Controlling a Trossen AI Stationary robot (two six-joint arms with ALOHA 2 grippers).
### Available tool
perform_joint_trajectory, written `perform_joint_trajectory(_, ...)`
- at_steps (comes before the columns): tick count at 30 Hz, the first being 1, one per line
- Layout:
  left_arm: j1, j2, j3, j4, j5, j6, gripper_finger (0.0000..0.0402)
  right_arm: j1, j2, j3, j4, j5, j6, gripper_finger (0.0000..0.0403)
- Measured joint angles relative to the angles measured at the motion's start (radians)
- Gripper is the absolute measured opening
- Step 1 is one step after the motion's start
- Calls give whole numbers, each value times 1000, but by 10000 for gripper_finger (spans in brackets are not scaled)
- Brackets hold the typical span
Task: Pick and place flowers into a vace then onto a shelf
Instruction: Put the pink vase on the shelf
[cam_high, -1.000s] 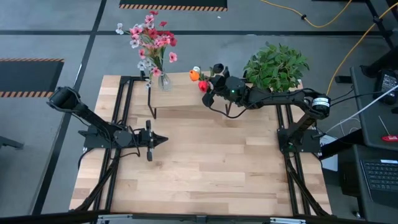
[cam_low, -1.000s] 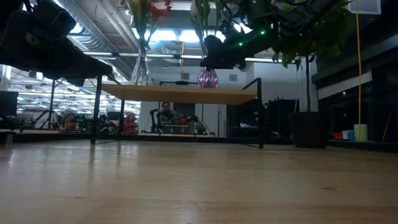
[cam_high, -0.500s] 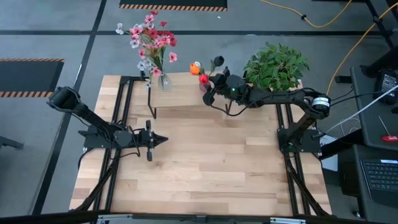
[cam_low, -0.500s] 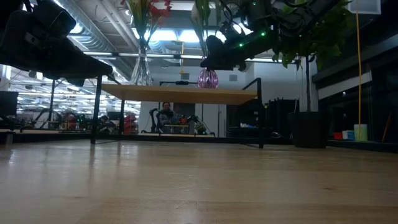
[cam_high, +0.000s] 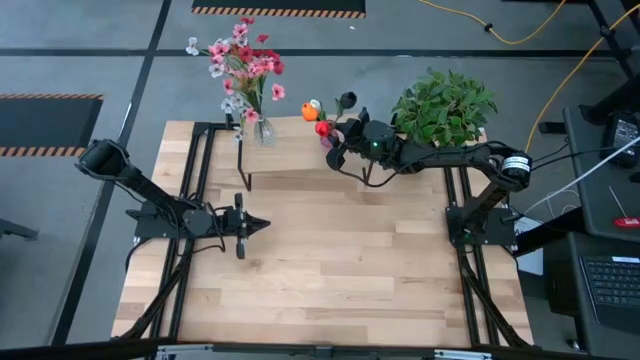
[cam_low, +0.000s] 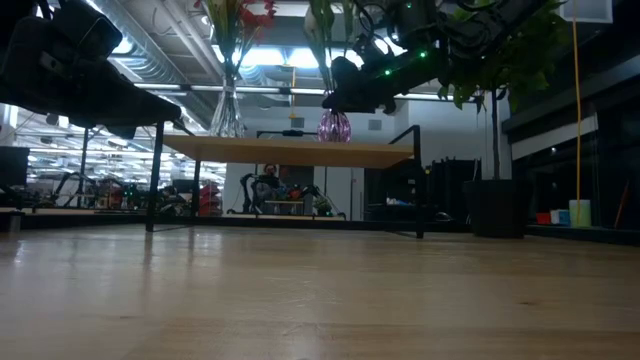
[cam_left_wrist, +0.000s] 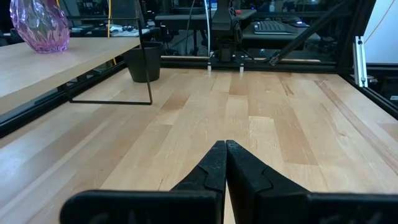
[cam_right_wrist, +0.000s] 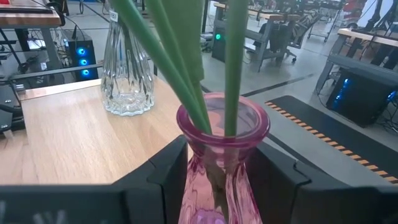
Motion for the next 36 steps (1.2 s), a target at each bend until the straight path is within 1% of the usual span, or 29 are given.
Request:
perform_joint_trajectory(3,0,0,0,0,0,0,6,0,0,0,0,0,0,152)
perform_joint_trajectory(9,0,0,0,0,0,-1,6,0,-1,0,1,0,0,118)
perform_joint_trajectory(12,0,0,0,0,0,-1,6,0,-1,0,1,0,0,118)
perform_joint_trajectory(14,0,0,0,0,0,-2,6,0,-1,0,1,0,0,130)
perform_joint_trajectory(22,0,0,0,0,0,-2,6,-1,0,0,-6,0,0,208)
perform_joint_trajectory(26,0,0,0,0,0,-2,6,-7,0,0,-3,0,3,240)
perform_joint_trajectory(31,0,0,0,0,0,-2,6,-8,-1,0,-1,1,4,261)
perform_joint_trajectory(36,0,0,0,0,0,-2,6,-7,-3,0,11,0,4,268)
